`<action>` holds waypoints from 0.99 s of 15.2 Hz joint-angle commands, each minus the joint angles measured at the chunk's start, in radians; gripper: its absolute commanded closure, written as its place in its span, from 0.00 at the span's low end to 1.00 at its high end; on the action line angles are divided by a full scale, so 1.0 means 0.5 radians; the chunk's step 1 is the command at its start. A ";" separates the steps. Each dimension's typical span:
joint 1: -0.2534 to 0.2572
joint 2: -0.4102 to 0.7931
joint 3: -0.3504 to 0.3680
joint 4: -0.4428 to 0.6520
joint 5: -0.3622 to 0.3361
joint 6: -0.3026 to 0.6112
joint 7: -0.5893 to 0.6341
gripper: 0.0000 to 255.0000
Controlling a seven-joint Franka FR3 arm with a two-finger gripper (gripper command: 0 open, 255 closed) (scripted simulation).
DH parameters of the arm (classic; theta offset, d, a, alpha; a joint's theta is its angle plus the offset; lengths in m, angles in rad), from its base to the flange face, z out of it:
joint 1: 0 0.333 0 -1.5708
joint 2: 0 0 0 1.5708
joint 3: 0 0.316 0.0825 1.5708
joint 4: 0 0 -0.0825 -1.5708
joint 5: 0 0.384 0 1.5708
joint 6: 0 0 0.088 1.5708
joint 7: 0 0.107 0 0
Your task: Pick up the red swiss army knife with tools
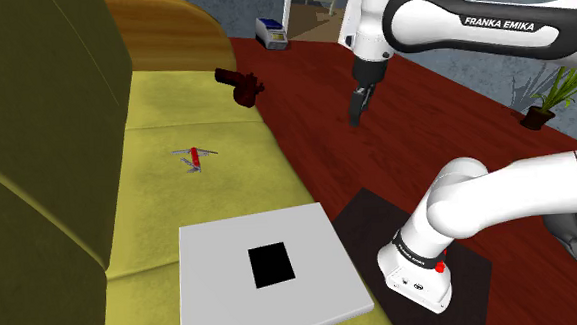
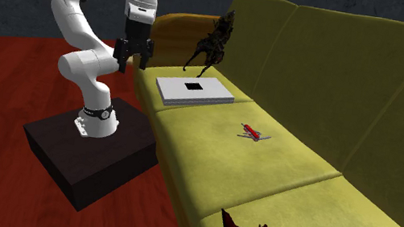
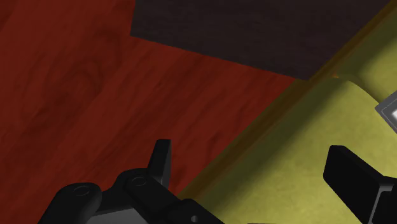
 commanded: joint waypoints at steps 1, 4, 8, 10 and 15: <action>0.000 0.000 0.000 0.000 0.000 0.000 0.000 0.00; 0.015 0.131 0.106 0.011 0.097 0.115 0.191 0.00; 0.026 0.340 0.242 0.066 0.202 0.271 0.436 0.00; 0.028 0.458 0.307 0.111 0.241 0.348 0.557 0.00; 0.022 0.783 0.460 0.272 0.293 0.527 0.856 0.00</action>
